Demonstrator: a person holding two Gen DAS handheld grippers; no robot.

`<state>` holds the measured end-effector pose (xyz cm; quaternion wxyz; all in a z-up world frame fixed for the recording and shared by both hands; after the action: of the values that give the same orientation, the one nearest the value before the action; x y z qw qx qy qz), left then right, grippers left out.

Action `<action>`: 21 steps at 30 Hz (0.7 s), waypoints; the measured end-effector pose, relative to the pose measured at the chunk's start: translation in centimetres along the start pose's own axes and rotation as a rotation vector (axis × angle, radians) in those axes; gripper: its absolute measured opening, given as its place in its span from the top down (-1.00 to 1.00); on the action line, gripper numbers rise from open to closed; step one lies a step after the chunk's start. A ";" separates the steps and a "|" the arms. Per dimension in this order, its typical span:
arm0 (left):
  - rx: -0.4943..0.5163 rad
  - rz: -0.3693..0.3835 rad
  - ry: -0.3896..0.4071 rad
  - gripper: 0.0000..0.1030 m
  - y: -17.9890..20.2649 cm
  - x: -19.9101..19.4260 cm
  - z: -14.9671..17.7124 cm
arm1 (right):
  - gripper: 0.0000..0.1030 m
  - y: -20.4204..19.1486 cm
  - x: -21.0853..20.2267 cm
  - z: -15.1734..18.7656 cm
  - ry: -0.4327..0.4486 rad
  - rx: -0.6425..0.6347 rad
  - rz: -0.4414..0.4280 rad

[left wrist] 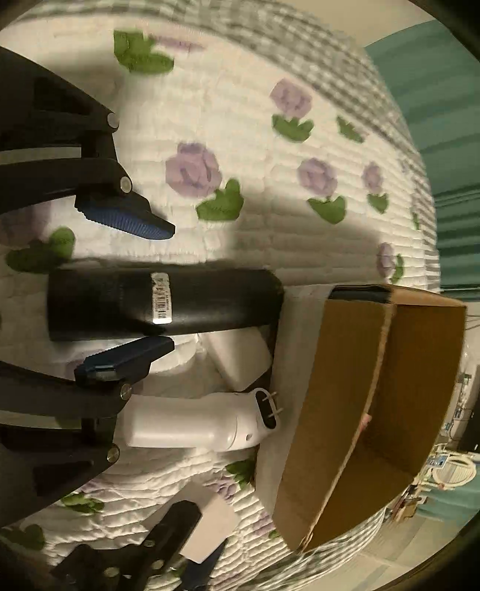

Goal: Organize rigid objects
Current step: 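Grasp the white square charger with the right gripper while the left gripper grasps the black cylinder, then carry the charger and black cylinder into the box and open both grippers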

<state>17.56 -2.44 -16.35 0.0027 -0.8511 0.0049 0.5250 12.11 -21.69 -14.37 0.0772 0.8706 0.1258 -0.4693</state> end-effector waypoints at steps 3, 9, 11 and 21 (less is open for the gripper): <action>-0.023 0.000 -0.009 -0.07 0.0 1.0 -0.3 | 0.01 0.1 0.8 -0.1 -0.013 0.004 -0.009; 0.009 0.003 0.002 0.21 0.8 1.1 -0.6 | 0.01 0.4 1.5 -0.4 -0.020 0.014 -0.025; 0.006 0.015 0.015 0.21 0.8 0.3 -0.4 | 0.01 0.4 1.3 -0.4 -0.011 0.018 -0.030; 0.012 0.044 0.108 0.21 0.0 -5.3 -0.2 | 0.01 0.7 -1.7 -1.2 0.050 0.027 -0.025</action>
<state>15.40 -2.42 -11.52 -0.0043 -0.8778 0.0270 0.4783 12.33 -22.30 -12.26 0.0565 0.8815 0.1325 -0.4498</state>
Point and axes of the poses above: each gripper's, at about its wrist camera, not at the fingertips, and x roughly the way its jaws point, y to its right, z to its underside, the point moved 1 cm from there along x, roughly the way its jaws point, and after that the axes turned 3 degrees about -x, right-handed, at the moved point
